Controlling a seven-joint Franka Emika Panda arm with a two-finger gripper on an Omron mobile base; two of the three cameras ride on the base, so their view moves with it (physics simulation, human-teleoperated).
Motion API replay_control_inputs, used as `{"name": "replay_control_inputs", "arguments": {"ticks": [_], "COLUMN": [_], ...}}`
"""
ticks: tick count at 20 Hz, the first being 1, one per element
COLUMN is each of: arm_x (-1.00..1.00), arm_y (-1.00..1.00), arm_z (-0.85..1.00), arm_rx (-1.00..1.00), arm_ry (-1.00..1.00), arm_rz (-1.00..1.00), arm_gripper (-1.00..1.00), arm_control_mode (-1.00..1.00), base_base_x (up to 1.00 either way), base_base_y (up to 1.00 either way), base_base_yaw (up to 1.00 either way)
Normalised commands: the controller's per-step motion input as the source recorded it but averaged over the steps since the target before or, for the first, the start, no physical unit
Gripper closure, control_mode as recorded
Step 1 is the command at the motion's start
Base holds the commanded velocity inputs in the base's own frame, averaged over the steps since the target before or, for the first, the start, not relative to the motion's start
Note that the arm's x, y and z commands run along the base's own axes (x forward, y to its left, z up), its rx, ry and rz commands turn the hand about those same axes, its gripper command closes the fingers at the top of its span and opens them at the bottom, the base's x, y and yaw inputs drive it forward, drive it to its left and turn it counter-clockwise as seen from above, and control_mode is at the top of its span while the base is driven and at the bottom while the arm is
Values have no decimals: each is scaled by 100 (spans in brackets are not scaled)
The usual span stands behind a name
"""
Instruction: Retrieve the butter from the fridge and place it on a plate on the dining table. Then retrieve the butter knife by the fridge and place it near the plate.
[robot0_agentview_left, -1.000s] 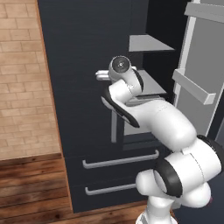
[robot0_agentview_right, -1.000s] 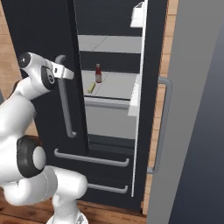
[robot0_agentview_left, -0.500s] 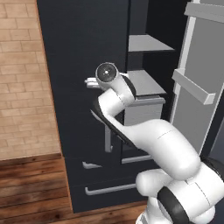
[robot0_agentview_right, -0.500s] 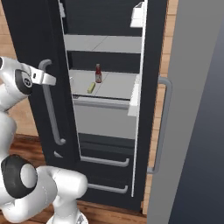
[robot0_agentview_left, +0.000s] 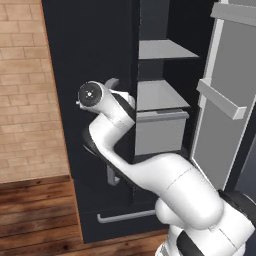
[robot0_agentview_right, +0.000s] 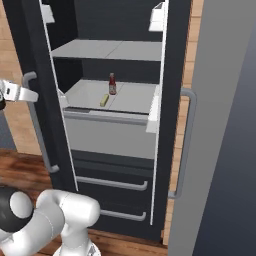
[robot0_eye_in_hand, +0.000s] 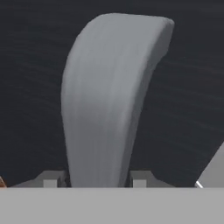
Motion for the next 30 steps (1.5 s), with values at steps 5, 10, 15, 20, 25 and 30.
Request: {"name": "replay_control_inputs", "arguments": {"ticks": [5, 10, 15, 20, 25, 30], "arm_x": [-28, -12, -5, 0, 0, 0], "arm_y": [70, 70, 75, 45, 51, 40], "arm_z": [16, 8, 0, 0, 0, 0], "arm_rx": [-19, -17, -12, -8, -6, 0], "arm_ry": [4, 2, 0, 1, -1, -3], "arm_rz": [-5, -12, -17, -11, -28, -37], "arm_gripper": [100, 100, -100, -100, -100, -100], "arm_control_mode": [-100, -100, -100, -100, -100, -100], "base_base_x": [0, 0, 0, 0, 0, 0], "base_base_y": [0, 0, 0, 0, 0, 0], "base_base_yaw": [0, 0, 0, 0, 0, 0]}}
